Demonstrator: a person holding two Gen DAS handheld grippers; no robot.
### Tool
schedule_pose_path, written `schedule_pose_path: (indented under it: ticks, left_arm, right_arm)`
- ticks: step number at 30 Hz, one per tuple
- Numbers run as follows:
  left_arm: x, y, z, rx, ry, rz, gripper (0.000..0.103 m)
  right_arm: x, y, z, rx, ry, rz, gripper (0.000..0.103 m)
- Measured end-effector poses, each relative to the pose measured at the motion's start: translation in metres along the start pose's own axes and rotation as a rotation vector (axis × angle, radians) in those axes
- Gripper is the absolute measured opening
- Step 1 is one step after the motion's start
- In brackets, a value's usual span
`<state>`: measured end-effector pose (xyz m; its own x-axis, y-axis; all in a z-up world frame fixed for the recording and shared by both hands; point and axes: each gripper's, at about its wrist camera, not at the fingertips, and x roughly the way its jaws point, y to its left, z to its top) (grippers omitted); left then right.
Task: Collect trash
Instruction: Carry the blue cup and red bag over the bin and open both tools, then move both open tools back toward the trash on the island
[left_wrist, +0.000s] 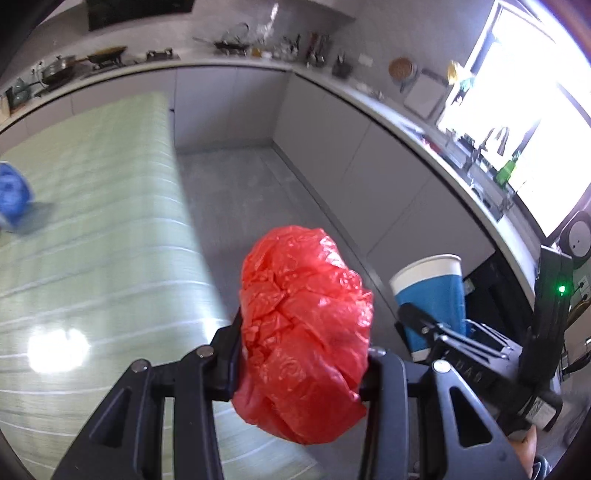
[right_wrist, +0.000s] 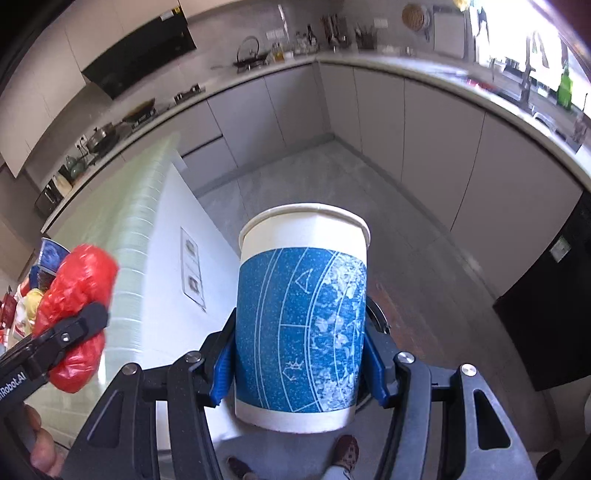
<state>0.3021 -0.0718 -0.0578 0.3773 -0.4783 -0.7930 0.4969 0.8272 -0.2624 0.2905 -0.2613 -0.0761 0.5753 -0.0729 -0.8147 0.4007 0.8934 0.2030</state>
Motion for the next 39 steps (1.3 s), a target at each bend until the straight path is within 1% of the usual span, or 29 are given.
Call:
schedule_pose_path:
  ticks: [3,7,9,11,13,14,15,17,22,23,24,25,27,30,32,33,34,35,37,38,39]
  left_arm:
    - [0.031,-0.016,-0.004,0.004,0.062,0.026,0.042]
    - [0.065,-0.024,-0.007,-0.003,0.125,0.077,0.045]
    - [0.077,-0.028,-0.010,-0.004,0.160,0.100,0.051]
    - [0.089,-0.035,-0.009,-0.004,0.184,0.145,0.072]
    - [0.094,-0.035,-0.007,-0.032,0.201,0.156,0.076]
    - [0.094,-0.035,-0.005,-0.038,0.200,0.160,0.077]
    - [0.094,-0.035,-0.003,-0.042,0.202,0.166,0.077]
    - [0.089,-0.034,0.000,-0.047,0.212,0.158,0.077]
    - [0.048,-0.027,0.018,-0.056,0.116,0.141,0.077]
    - [0.032,-0.024,0.022,-0.058,0.084,0.139,0.077]
    - [0.024,-0.020,0.023,-0.062,0.067,0.132,0.077]
    - [0.008,-0.015,0.026,-0.068,0.041,0.120,0.077]
    - [-0.016,-0.005,0.028,-0.073,-0.003,0.122,0.077]
    - [-0.054,0.023,0.026,-0.082,-0.074,0.151,0.081]
    - [-0.075,0.052,0.021,-0.101,-0.108,0.178,0.083]
    - [-0.089,0.072,0.017,-0.121,-0.117,0.200,0.083]
    - [-0.094,0.083,0.011,-0.131,-0.120,0.211,0.083]
    - [-0.107,0.105,0.005,-0.150,-0.123,0.234,0.083]
    - [-0.122,0.136,-0.006,-0.180,-0.129,0.272,0.083]
    - [-0.128,0.153,-0.012,-0.199,-0.129,0.289,0.083]
    - [-0.139,0.175,-0.019,-0.219,-0.129,0.303,0.083]
  right_arm:
    - [0.026,-0.017,-0.006,-0.005,0.061,0.016,0.060]
    - [0.057,-0.029,-0.014,-0.020,0.127,0.036,0.060]
    - [0.071,-0.036,-0.017,-0.022,0.152,0.050,0.063]
    - [0.082,-0.038,-0.020,-0.027,0.168,0.052,0.064]
    - [0.091,-0.038,-0.020,-0.036,0.189,0.058,0.066]
    - [0.094,-0.036,-0.020,-0.042,0.195,0.061,0.069]
    - [0.096,-0.035,-0.020,-0.046,0.197,0.056,0.074]
    - [0.096,-0.033,-0.019,-0.047,0.195,0.054,0.075]
    - [0.066,-0.034,-0.002,-0.011,0.115,0.038,0.075]
    - [0.057,-0.031,0.003,-0.008,0.093,0.036,0.075]
    - [0.047,-0.026,0.008,-0.006,0.070,0.035,0.075]
    - [0.038,-0.021,0.012,-0.001,0.050,0.036,0.075]
    - [0.021,-0.006,0.019,0.008,0.018,0.054,0.075]
    - [-0.002,0.029,0.023,-0.006,-0.032,0.081,0.075]
    - [-0.011,0.057,0.022,-0.020,-0.049,0.104,0.075]
    - [-0.014,0.074,0.020,-0.031,-0.055,0.113,0.076]
    - [-0.017,0.094,0.016,-0.045,-0.057,0.125,0.076]
    - [-0.018,0.109,0.013,-0.054,-0.056,0.134,0.076]
    - [-0.019,0.146,0.004,-0.079,-0.051,0.154,0.076]
    - [-0.019,0.170,-0.003,-0.092,-0.049,0.163,0.076]
    - [-0.018,0.184,-0.007,-0.098,-0.048,0.169,0.076]
